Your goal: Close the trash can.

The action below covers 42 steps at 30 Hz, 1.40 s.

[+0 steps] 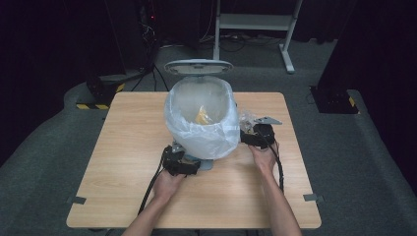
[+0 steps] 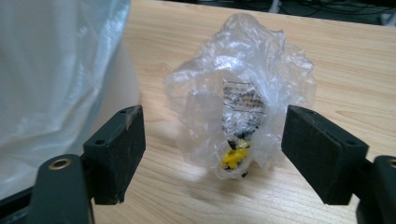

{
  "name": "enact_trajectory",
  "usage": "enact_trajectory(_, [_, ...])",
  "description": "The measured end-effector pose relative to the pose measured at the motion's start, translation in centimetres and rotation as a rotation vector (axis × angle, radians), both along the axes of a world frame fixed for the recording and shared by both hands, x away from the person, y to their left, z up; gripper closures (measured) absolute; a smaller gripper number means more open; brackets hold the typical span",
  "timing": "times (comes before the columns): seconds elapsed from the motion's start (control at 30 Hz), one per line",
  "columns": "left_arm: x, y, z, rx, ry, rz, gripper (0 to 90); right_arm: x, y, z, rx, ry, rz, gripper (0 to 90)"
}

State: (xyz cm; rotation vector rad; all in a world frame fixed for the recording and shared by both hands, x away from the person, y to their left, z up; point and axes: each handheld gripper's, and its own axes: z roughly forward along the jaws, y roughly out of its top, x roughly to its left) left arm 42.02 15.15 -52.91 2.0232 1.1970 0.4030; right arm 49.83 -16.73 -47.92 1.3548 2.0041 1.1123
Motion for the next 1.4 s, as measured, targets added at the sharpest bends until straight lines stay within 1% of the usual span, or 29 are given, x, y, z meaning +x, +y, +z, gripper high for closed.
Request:
enact_trajectory(0.03, [0.0, 0.0, 0.0, 0.001, -0.009, 0.005, 0.7, 0.0, 0.0, -0.1, -0.008, 0.000, -0.002, 20.1])
enact_trajectory(0.07, [0.0, 0.0, 0.0, 0.001, -0.009, 0.005, 0.7, 0.0, 0.1, -0.2, -0.012, -0.004, -0.003, 20.1])
enact_trajectory(0.1, [0.0, -0.1, 0.0, -0.010, 0.004, 0.002, 0.7, 0.0, 0.1, -0.3, -0.011, -0.001, -0.004, 20.1])
enact_trajectory(0.13, [0.0, 0.0, 0.0, 0.008, -0.008, 0.001, 0.7, 0.0, 0.1, -0.4, -0.017, 0.000, -0.001, 20.1])
enact_trajectory(0.17, [0.0, 0.0, 0.0, 0.008, -0.008, 0.001, 0.7, 0.0, 0.1, -0.4, -0.017, 0.000, -0.001, 20.1])
enact_trajectory(0.23, [0.0, 0.0, 0.0, -0.005, -0.010, 0.009, 0.7, 0.1, 0.1, -0.7, -0.014, 0.008, 0.000, 20.1])
enact_trajectory(0.27, [0.0, 0.0, 0.0, -0.001, -0.008, 0.006, 0.7, 0.1, 0.1, -0.8, -0.018, 0.008, 0.001, 20.1])
enact_trajectory(0.37, [0.0, 0.0, 0.0, -0.004, -0.005, 0.006, 0.7, 0.2, 0.1, -0.9, -0.022, 0.015, -0.002, 20.1])
enact_trajectory(0.5, [0.0, 0.0, 0.0, -0.002, -0.009, 0.007, 0.7, 0.4, 0.2, -1.2, -0.031, 0.017, -0.011, 20.2])
enact_trajectory(0.57, [0.0, 0.0, 0.0, 0.002, -0.009, 0.005, 0.7, 0.4, 0.3, -1.2, -0.040, 0.006, -0.007, 20.4])
enact_trajectory(0.6, [0.0, 0.0, 0.0, -0.004, -0.004, 0.005, 0.7, 0.4, 0.4, -1.1, -0.041, -0.006, -0.004, 20.7])
enact_trajectory(0.63, [0.0, 0.0, 0.0, -0.003, -0.010, 0.008, 0.7, 0.4, 0.4, -1.1, -0.041, -0.006, -0.004, 20.7])
enact_trajectory(0.7, [0.0, 0.0, 0.0, -0.002, 0.001, 0.000, 0.6, 0.4, 0.5, -0.9, -0.034, -0.013, -0.002, 20.8])
enact_trajectory(0.73, [0.0, 0.0, 0.0, 0.003, -0.001, 0.001, 0.7, 0.5, 0.6, -0.7, -0.033, -0.017, 0.002, 21.3])
enact_trajectory(0.83, [0.0, 0.0, 0.0, -0.002, -0.002, 0.003, 0.7, 0.6, 0.6, -0.6, -0.012, -0.039, 0.006, 22.6])
enact_trajectory(0.9, [0.0, 0.0, 0.0, -0.001, -0.002, 0.003, 0.7, 0.8, 0.5, -0.8, -0.013, -0.035, 0.001, 22.6])
enact_trajectory(0.93, [0.0, 0.0, 0.0, -0.002, -0.002, 0.003, 0.7, 1.0, 0.4, -1.0, -0.008, -0.026, -0.007, 22.4])
enact_trajectory(1.03, [0.0, 0.0, 0.0, -0.002, -0.002, 0.003, 0.7, 1.1, 0.2, -1.1, -0.003, -0.025, -0.013, 22.4])
enact_trajectory(1.07, [0.0, 0.0, 0.0, -0.002, -0.002, 0.003, 0.7, 1.1, 0.2, -1.1, 0.005, -0.024, -0.019, 22.5])
enact_trajectory(1.2, [0.0, 0.0, 0.0, -0.001, -0.002, 0.003, 0.7, 1.0, 0.0, -0.6, 0.018, -0.044, -0.016, 22.9])
enact_trajectory(1.27, [0.0, 0.0, 0.0, -0.002, -0.002, 0.003, 0.7, 1.0, -0.2, -0.6, 0.027, -0.044, -0.020, 23.0])
enact_trajectory(1.33, [0.0, 0.0, 0.0, -0.001, -0.002, 0.003, 0.7, 1.1, -0.3, -0.6, 0.035, -0.032, -0.029, 22.1])
enact_trajectory(1.37, [0.0, 0.0, 0.0, -0.001, -0.001, 0.002, 0.7, 1.3, -0.3, -0.5, 0.032, -0.019, -0.029, 21.1])
enact_trajectory(1.4, [0.0, 0.0, 0.0, -0.001, -0.002, 0.002, 0.7, 1.5, -0.1, -0.2, 0.024, -0.024, -0.024, 21.2])
